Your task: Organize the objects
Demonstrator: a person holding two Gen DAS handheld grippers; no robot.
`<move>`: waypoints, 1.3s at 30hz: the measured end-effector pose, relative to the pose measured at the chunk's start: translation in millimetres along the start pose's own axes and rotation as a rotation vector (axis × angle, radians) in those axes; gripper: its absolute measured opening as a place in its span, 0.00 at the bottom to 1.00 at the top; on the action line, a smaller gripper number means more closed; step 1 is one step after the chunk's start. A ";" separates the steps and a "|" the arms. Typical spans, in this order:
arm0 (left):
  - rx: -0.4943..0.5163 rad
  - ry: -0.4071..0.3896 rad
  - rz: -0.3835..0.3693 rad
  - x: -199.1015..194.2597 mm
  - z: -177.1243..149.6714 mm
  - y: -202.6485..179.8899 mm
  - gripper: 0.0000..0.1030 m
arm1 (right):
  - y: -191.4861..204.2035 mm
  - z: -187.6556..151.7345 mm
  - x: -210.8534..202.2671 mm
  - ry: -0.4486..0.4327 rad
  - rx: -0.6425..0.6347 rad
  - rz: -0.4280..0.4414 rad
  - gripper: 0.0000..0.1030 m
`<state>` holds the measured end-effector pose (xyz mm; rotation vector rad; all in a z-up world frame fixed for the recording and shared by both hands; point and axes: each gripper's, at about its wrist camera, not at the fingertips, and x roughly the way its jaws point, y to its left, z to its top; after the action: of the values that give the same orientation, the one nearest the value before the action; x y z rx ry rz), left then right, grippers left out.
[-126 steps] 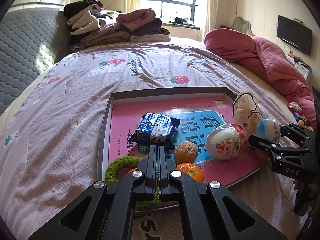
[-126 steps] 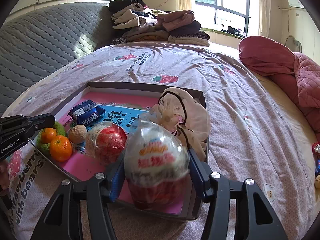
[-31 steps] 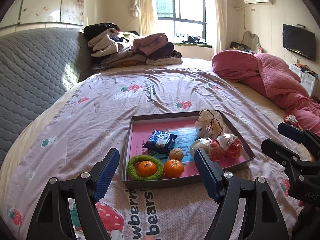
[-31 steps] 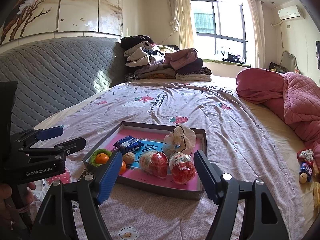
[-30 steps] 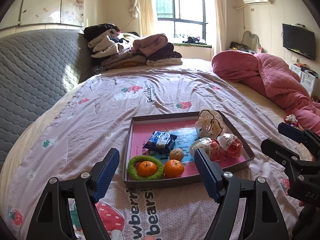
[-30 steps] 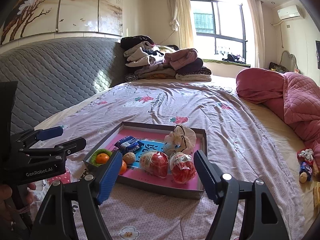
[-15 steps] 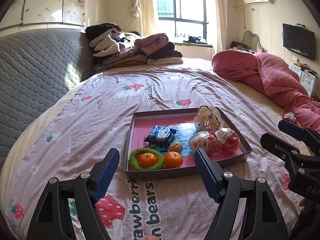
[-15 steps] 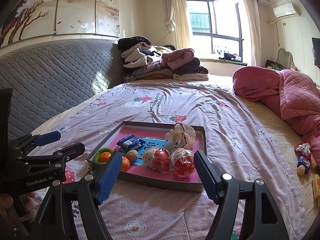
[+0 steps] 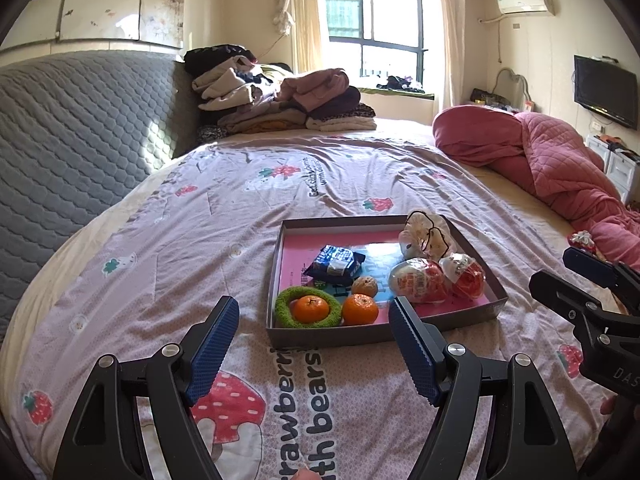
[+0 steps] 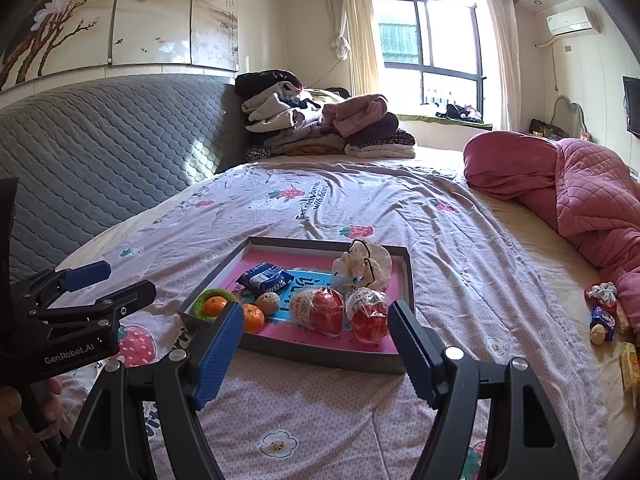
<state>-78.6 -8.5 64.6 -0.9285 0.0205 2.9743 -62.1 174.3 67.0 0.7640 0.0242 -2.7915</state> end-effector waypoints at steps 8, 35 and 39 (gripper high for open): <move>-0.015 0.039 0.004 6.0 -11.8 2.1 0.76 | 2.4 -7.2 0.5 0.009 -0.012 -0.036 0.71; 0.048 0.055 -0.023 0.8 -36.9 -19.1 0.76 | 2.0 -25.7 2.6 0.042 -0.001 -0.041 0.71; 0.050 0.062 -0.027 4.8 -41.1 -20.5 0.76 | 2.4 -28.6 5.5 0.049 -0.002 -0.036 0.71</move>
<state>-58.6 11.3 27.9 -1.0068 0.0830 2.9051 -51.8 173.0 39.7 0.8394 0.0495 -2.8052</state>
